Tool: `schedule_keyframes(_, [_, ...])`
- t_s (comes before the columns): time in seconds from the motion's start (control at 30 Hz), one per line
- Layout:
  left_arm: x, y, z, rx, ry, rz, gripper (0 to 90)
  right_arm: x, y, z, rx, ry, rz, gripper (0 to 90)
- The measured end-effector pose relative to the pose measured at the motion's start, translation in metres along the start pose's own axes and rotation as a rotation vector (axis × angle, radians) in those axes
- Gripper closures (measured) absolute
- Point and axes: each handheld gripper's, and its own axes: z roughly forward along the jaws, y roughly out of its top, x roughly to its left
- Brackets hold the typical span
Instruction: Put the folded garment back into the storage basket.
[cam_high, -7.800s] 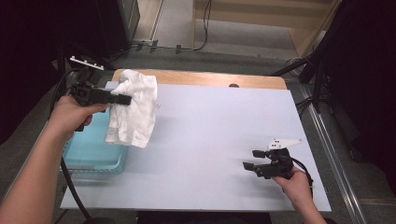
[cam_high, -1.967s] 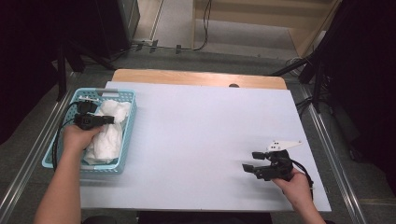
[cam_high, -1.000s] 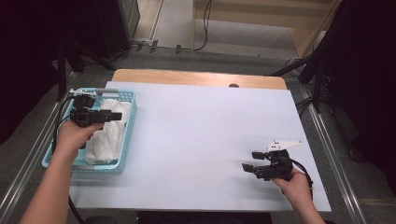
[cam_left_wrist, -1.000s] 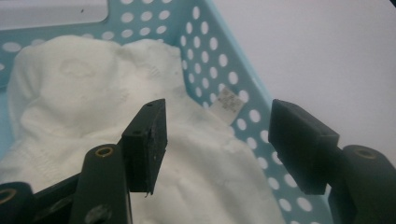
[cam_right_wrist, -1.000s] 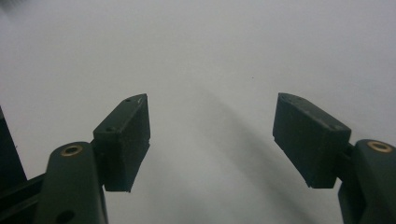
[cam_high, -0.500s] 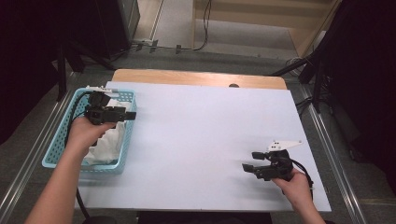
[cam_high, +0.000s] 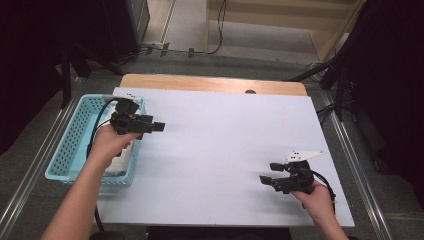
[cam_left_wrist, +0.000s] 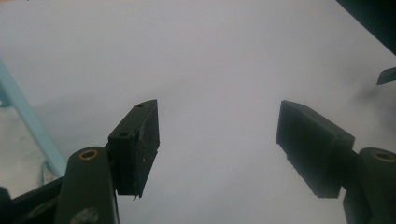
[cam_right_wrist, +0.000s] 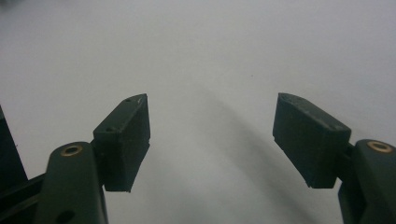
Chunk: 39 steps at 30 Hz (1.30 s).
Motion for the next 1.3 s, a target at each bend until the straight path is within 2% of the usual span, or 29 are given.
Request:
schedule_keyframes(0.3, [-0.008,-0.004,0.013,0.007,-0.047,-0.031,29.3,0.0,0.0,0.0,0.002,-0.001,0.0,26.0])
schedule_keyframes(0.4, [-0.011,-0.008,0.016,0.016,-0.048,-0.033,29.3,0.0,0.0,0.0,0.003,-0.002,0.003,26.0])
schedule_keyframes(0.47, [-0.014,-0.01,0.018,0.024,-0.034,-0.02,29.3,0.0,0.0,0.0,0.002,-0.001,0.003,26.0])
schedule_keyframes(0.57, [-0.016,-0.014,0.018,0.018,-0.059,-0.035,29.4,0.0,0.0,0.0,0.003,-0.002,0.003,26.0])
schedule_keyframes(0.63, [-0.018,-0.017,0.019,0.012,-0.062,-0.039,29.4,0.0,0.0,0.001,0.002,-0.001,0.002,26.0])
schedule_keyframes(0.83, [-0.026,-0.025,0.018,0.027,-0.051,-0.013,29.3,0.001,0.0,0.001,0.01,-0.001,0.003,26.0])
schedule_keyframes(0.93, [-0.028,-0.031,0.016,0.017,-0.064,-0.029,29.3,0.001,0.0,0.001,0.01,-0.002,0.001,26.0])
schedule_keyframes(1.3, [-0.039,-0.05,0.009,0.014,-0.073,-0.02,29.3,0.0,0.0,0.001,0.008,-0.003,-0.003,26.0])
